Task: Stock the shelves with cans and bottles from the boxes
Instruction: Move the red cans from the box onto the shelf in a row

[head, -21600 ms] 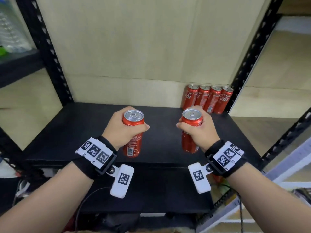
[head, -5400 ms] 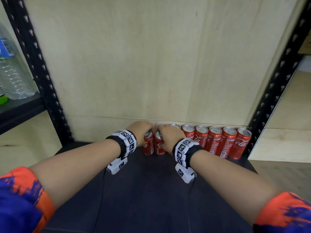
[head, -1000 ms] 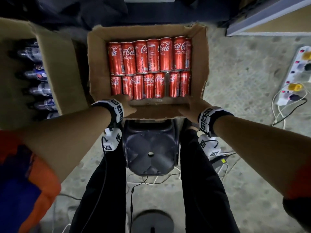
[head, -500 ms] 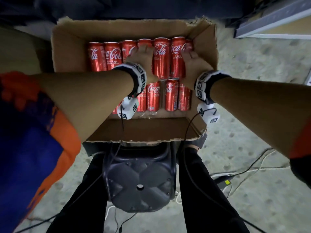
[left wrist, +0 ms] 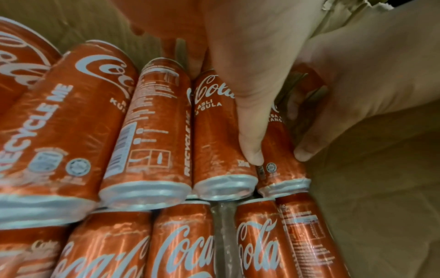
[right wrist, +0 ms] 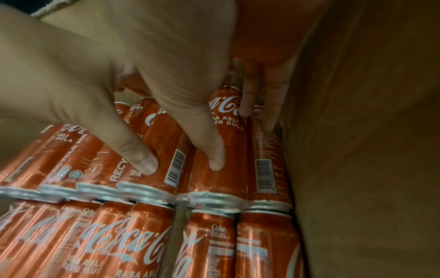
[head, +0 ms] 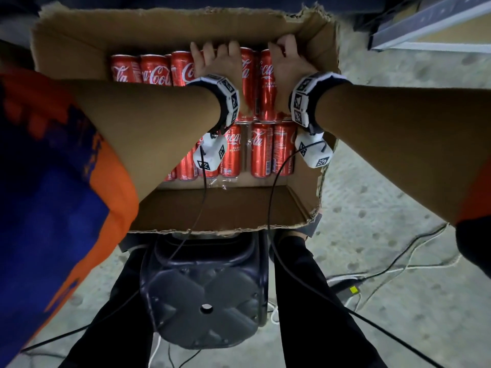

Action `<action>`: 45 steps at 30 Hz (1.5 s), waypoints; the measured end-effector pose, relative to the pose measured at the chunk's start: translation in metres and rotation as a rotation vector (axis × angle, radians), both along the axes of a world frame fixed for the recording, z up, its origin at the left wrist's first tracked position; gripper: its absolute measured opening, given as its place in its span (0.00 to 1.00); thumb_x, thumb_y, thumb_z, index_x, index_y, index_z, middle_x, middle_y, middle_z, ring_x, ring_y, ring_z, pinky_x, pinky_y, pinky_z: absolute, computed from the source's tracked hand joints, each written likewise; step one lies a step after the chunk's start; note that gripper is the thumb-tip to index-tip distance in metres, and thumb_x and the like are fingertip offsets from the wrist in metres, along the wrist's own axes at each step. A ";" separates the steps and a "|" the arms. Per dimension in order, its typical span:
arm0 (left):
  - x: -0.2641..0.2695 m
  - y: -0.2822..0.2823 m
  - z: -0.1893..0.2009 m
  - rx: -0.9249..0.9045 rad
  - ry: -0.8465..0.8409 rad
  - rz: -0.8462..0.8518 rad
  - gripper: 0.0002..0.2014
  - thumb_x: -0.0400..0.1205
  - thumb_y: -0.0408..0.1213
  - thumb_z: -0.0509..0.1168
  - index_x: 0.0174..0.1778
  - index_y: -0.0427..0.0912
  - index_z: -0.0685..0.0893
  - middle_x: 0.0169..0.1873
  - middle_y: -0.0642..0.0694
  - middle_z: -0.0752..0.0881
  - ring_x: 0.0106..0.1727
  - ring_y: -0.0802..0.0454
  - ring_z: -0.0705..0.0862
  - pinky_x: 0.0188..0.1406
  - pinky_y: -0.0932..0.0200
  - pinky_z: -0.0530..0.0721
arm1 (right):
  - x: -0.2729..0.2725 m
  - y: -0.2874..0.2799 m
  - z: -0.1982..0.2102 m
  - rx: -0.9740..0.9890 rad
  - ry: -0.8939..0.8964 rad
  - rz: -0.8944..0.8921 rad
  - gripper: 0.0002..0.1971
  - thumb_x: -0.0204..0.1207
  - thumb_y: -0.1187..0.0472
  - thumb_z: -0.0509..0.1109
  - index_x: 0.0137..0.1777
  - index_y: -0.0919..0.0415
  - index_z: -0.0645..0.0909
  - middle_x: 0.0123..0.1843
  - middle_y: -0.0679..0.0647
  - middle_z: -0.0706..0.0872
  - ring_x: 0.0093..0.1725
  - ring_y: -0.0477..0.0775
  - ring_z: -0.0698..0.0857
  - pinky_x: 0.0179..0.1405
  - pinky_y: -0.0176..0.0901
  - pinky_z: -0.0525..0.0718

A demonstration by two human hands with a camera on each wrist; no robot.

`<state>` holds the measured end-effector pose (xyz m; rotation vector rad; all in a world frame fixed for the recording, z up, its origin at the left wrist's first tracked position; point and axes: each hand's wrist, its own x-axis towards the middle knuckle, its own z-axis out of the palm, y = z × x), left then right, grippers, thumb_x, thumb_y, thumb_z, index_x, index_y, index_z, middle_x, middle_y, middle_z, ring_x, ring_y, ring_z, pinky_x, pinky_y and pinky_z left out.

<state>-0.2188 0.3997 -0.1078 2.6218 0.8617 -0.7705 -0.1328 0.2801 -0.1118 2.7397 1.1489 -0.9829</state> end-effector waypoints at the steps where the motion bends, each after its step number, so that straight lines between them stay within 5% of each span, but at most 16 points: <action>1: 0.001 -0.004 0.003 0.009 -0.010 0.000 0.22 0.86 0.42 0.57 0.76 0.38 0.68 0.71 0.33 0.78 0.81 0.30 0.65 0.85 0.29 0.43 | -0.003 0.002 -0.006 -0.015 0.021 -0.006 0.37 0.81 0.37 0.57 0.83 0.60 0.61 0.80 0.64 0.64 0.72 0.66 0.77 0.75 0.58 0.77; 5: -0.005 -0.016 0.002 0.042 -0.081 -0.016 0.26 0.83 0.50 0.62 0.73 0.42 0.67 0.67 0.27 0.81 0.81 0.26 0.65 0.84 0.27 0.41 | -0.010 0.005 -0.010 -0.097 0.023 -0.108 0.42 0.73 0.31 0.54 0.82 0.55 0.61 0.79 0.66 0.65 0.74 0.73 0.69 0.74 0.70 0.73; 8: -0.010 -0.022 0.005 0.011 -0.146 0.051 0.27 0.82 0.50 0.66 0.74 0.45 0.66 0.75 0.29 0.76 0.84 0.27 0.60 0.86 0.31 0.47 | -0.010 -0.003 0.009 -0.170 0.129 -0.256 0.42 0.77 0.48 0.74 0.84 0.61 0.57 0.82 0.65 0.62 0.78 0.69 0.70 0.75 0.58 0.73; 10: -0.012 -0.022 0.010 -0.109 -0.118 0.054 0.36 0.76 0.48 0.74 0.76 0.44 0.65 0.75 0.33 0.76 0.83 0.30 0.62 0.85 0.32 0.49 | -0.010 -0.010 0.010 -0.078 0.148 -0.351 0.38 0.82 0.50 0.71 0.83 0.63 0.57 0.81 0.62 0.68 0.77 0.61 0.73 0.76 0.50 0.72; 12: -0.019 -0.021 0.015 -0.247 -0.113 0.097 0.46 0.69 0.47 0.81 0.78 0.44 0.61 0.75 0.37 0.74 0.80 0.33 0.68 0.83 0.37 0.59 | -0.017 -0.015 0.009 -0.017 0.167 -0.445 0.35 0.85 0.48 0.66 0.83 0.62 0.54 0.77 0.58 0.75 0.74 0.56 0.77 0.78 0.50 0.69; 14: -0.029 -0.021 0.019 -0.382 -0.156 0.224 0.50 0.65 0.41 0.85 0.77 0.42 0.61 0.73 0.40 0.74 0.69 0.40 0.79 0.70 0.51 0.76 | -0.022 -0.018 0.013 0.035 0.197 -0.632 0.45 0.74 0.47 0.77 0.82 0.57 0.54 0.71 0.55 0.80 0.67 0.55 0.82 0.75 0.53 0.75; 16: -0.040 -0.022 0.024 -0.447 -0.194 0.298 0.50 0.62 0.38 0.87 0.75 0.42 0.63 0.70 0.42 0.74 0.64 0.45 0.81 0.62 0.58 0.78 | -0.024 -0.021 0.016 0.021 0.274 -0.745 0.45 0.65 0.51 0.85 0.78 0.56 0.65 0.66 0.51 0.83 0.62 0.52 0.84 0.68 0.50 0.80; 18: -0.050 -0.024 0.031 -0.477 -0.217 0.353 0.48 0.61 0.37 0.87 0.74 0.43 0.68 0.69 0.45 0.75 0.64 0.49 0.79 0.62 0.58 0.77 | -0.026 -0.025 0.018 -0.007 0.365 -0.781 0.35 0.63 0.56 0.87 0.71 0.56 0.78 0.59 0.49 0.87 0.59 0.51 0.87 0.63 0.48 0.84; 20: -0.060 -0.025 0.033 -0.544 -0.236 0.407 0.43 0.62 0.36 0.87 0.71 0.46 0.73 0.64 0.50 0.80 0.61 0.54 0.80 0.62 0.61 0.80 | -0.033 -0.027 0.020 0.037 0.406 -0.808 0.32 0.64 0.59 0.86 0.69 0.53 0.80 0.55 0.47 0.87 0.55 0.50 0.86 0.63 0.47 0.84; 23: -0.077 -0.022 0.037 -0.623 -0.260 0.445 0.35 0.64 0.37 0.86 0.65 0.49 0.78 0.51 0.60 0.83 0.50 0.63 0.82 0.45 0.78 0.77 | -0.040 -0.029 0.025 0.078 0.406 -0.815 0.38 0.61 0.59 0.88 0.72 0.52 0.78 0.59 0.46 0.87 0.57 0.49 0.86 0.65 0.46 0.83; 28: -0.107 -0.012 0.060 -0.687 -0.250 0.524 0.34 0.65 0.42 0.87 0.63 0.57 0.77 0.53 0.62 0.84 0.53 0.65 0.83 0.54 0.65 0.82 | -0.041 -0.038 0.049 0.110 0.496 -0.789 0.44 0.55 0.55 0.92 0.73 0.50 0.80 0.60 0.43 0.88 0.57 0.45 0.86 0.61 0.39 0.83; 31: -0.127 -0.002 0.084 -0.711 -0.233 0.579 0.35 0.65 0.48 0.86 0.65 0.62 0.76 0.57 0.62 0.85 0.60 0.59 0.85 0.64 0.50 0.85 | -0.049 -0.042 0.069 0.102 0.483 -0.808 0.49 0.45 0.42 0.91 0.72 0.44 0.80 0.61 0.41 0.89 0.59 0.46 0.87 0.65 0.49 0.86; 35: -0.154 0.013 0.120 -0.757 -0.213 0.601 0.38 0.64 0.53 0.84 0.69 0.60 0.77 0.61 0.58 0.85 0.62 0.54 0.86 0.67 0.44 0.84 | -0.068 -0.054 0.101 0.174 0.497 -0.843 0.43 0.57 0.47 0.89 0.74 0.45 0.76 0.63 0.41 0.87 0.60 0.43 0.86 0.64 0.46 0.82; 41: -0.193 0.024 0.171 -0.809 -0.221 0.646 0.38 0.60 0.62 0.82 0.66 0.67 0.78 0.62 0.60 0.87 0.64 0.58 0.86 0.72 0.43 0.81 | -0.102 -0.076 0.161 0.272 0.498 -0.918 0.27 0.66 0.63 0.83 0.65 0.52 0.80 0.53 0.44 0.88 0.51 0.40 0.86 0.46 0.33 0.82; 45: -0.214 0.019 0.209 -0.785 -0.250 0.678 0.33 0.73 0.49 0.79 0.74 0.65 0.74 0.58 0.68 0.85 0.60 0.71 0.83 0.70 0.58 0.77 | -0.126 -0.089 0.202 0.301 0.491 -0.893 0.30 0.64 0.66 0.85 0.65 0.53 0.77 0.51 0.41 0.87 0.48 0.36 0.85 0.41 0.23 0.80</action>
